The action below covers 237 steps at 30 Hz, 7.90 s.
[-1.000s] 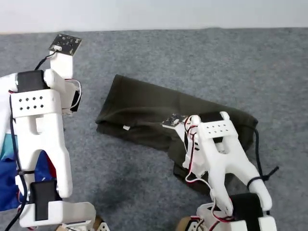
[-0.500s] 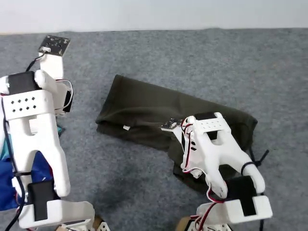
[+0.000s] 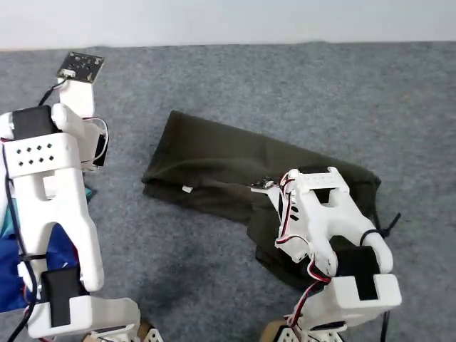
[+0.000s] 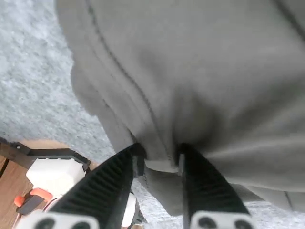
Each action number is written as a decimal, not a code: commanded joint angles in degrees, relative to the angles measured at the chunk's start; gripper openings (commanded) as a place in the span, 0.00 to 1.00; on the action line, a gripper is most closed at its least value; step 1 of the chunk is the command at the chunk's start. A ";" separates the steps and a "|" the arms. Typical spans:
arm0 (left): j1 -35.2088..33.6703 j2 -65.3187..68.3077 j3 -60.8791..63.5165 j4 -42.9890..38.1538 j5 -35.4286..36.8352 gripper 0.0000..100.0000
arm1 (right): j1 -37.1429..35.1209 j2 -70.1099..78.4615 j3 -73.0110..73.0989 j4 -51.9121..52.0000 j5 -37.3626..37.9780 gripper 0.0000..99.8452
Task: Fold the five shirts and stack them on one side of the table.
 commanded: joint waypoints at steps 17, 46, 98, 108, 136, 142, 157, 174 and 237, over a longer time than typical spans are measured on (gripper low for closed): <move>-0.26 -2.29 -0.40 0.53 -0.62 0.01 | 8.57 -12.70 0.53 11.21 11.25 0.06; 0.00 -2.20 -0.31 0.53 -0.62 0.01 | -4.18 -15.34 4.13 6.55 6.51 0.18; 0.00 -2.20 -0.22 0.53 -0.62 0.01 | 12.70 -16.04 10.81 8.66 20.66 0.04; 0.00 -2.20 -0.22 0.53 -0.53 0.01 | 17.80 -23.69 10.64 7.96 20.66 0.18; 10.99 15.30 1.45 -10.11 7.03 0.02 | 30.90 -46.73 -3.52 10.77 -2.90 0.01; 11.08 26.55 -0.31 -10.37 5.01 0.09 | 39.25 -46.73 -3.34 13.23 -2.81 0.01; 10.99 35.08 -10.24 -11.25 2.73 0.12 | 42.68 -46.81 -3.16 13.49 -2.81 0.01; 13.36 28.31 -15.08 -2.37 -0.18 0.12 | 42.59 -46.81 -3.16 16.66 -2.81 0.01; 1.41 16.62 -18.86 1.23 -1.23 0.07 | -0.75 -46.02 11.69 8.31 1.85 0.02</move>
